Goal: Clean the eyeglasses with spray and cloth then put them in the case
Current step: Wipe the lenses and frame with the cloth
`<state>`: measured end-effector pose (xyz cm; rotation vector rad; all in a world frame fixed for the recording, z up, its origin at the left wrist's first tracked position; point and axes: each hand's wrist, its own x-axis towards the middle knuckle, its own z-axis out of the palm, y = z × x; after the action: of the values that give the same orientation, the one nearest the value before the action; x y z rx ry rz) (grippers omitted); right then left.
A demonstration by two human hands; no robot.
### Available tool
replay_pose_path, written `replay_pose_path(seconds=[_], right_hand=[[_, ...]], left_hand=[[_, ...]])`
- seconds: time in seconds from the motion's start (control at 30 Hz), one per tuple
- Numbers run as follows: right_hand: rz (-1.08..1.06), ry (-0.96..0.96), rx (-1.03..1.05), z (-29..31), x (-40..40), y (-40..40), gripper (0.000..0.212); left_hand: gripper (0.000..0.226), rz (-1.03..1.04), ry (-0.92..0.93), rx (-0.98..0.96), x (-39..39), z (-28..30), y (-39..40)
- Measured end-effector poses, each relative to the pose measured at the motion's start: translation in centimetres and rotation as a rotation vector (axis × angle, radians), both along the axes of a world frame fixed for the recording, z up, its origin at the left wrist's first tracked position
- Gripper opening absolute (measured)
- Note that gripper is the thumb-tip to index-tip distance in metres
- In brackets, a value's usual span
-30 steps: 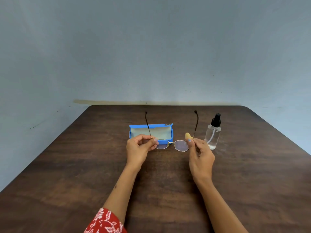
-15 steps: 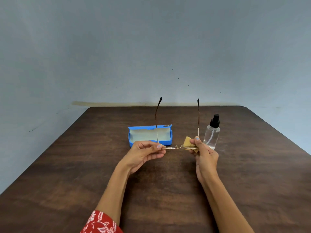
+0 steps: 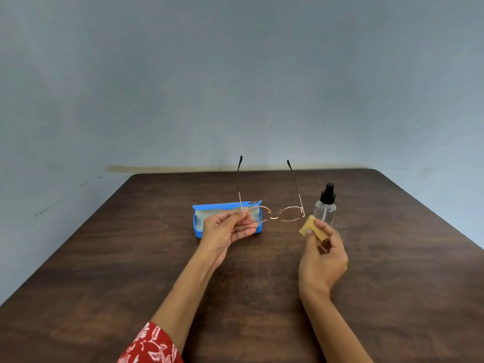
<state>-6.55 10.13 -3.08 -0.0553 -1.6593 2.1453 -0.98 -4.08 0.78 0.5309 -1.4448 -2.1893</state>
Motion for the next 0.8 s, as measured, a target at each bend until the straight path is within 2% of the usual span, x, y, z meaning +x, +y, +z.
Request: replay_pose_path(seconds=[0.17,0.23,0.3,0.43,0.67,0.8], right_hand=[[0.016,0.717,0.485,0.9,1.0,-2.0,0.024],[0.048,0.91,0.638,0.1,0.5,-3.1,0.018],[0.078,1.012,0.712,-0.3,0.2,-3.8,0.015],[0.055,1.117,0.804,-0.6,0.2,-4.0,0.013],[-0.004,0.97,0.788,-0.5,-0.7,-2.5,0.017],[0.026,1.021,0.803,-0.6,0.2,-3.3,0.014]], left_hand=[[0.015,0.082,0.029,0.074,-0.4,-0.8,0.8],[0.017,0.103,0.056,0.085,-0.4,-0.9,1.2],[0.02,0.124,0.069,0.058,-0.3,-0.9,1.3],[0.018,0.172,0.054,0.031,0.0,-0.8,1.1],[0.013,0.139,0.026,0.053,0.3,-0.5,1.5],[0.015,0.15,0.05,0.057,0.4,-0.2,1.6]])
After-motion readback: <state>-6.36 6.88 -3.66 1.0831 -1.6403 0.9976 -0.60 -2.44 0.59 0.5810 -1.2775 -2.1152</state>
